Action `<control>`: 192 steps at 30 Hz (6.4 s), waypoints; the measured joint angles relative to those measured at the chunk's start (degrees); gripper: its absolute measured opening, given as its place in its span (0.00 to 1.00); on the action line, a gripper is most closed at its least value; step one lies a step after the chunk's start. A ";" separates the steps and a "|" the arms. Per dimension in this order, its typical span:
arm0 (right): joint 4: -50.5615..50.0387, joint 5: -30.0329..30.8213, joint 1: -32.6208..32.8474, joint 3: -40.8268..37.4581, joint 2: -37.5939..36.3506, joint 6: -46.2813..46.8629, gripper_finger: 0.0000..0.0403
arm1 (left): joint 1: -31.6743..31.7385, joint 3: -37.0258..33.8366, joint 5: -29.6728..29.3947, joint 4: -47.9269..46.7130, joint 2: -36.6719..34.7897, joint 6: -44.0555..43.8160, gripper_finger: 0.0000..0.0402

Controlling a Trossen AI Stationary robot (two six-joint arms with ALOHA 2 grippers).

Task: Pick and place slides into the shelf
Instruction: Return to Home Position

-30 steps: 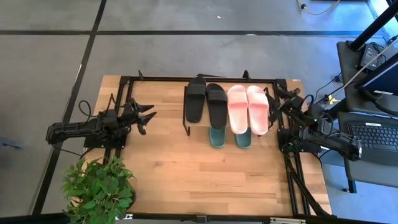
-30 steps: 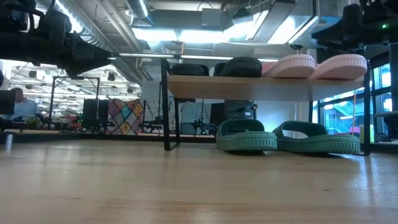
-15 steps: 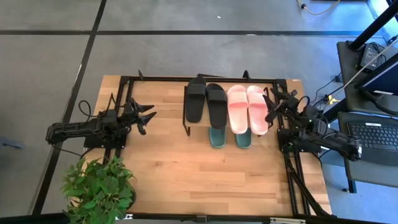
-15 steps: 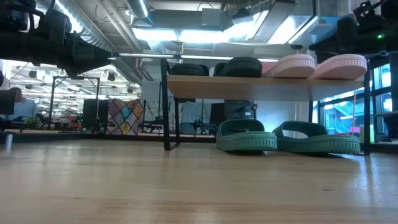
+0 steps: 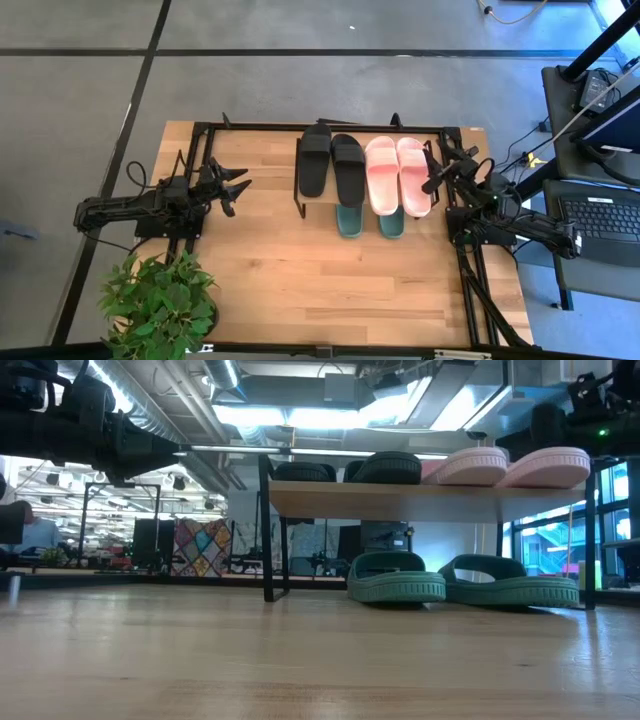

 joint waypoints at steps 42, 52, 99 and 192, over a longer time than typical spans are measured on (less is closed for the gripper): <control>1.97 -15.89 -5.31 7.34 2.25 -12.36 0.56 | -0.02 0.00 0.00 0.02 0.00 0.00 0.43; 1.51 -19.01 -12.94 7.32 2.38 -8.27 0.56 | 0.00 0.00 0.00 0.02 0.00 0.00 0.43; 5.69 -24.70 -27.41 -2.99 2.34 3.35 0.56 | -0.02 0.00 0.00 0.02 0.00 0.00 0.43; 2.51 -24.72 -27.36 -2.97 2.36 10.94 0.56 | -0.02 0.00 0.00 0.02 0.02 0.00 0.43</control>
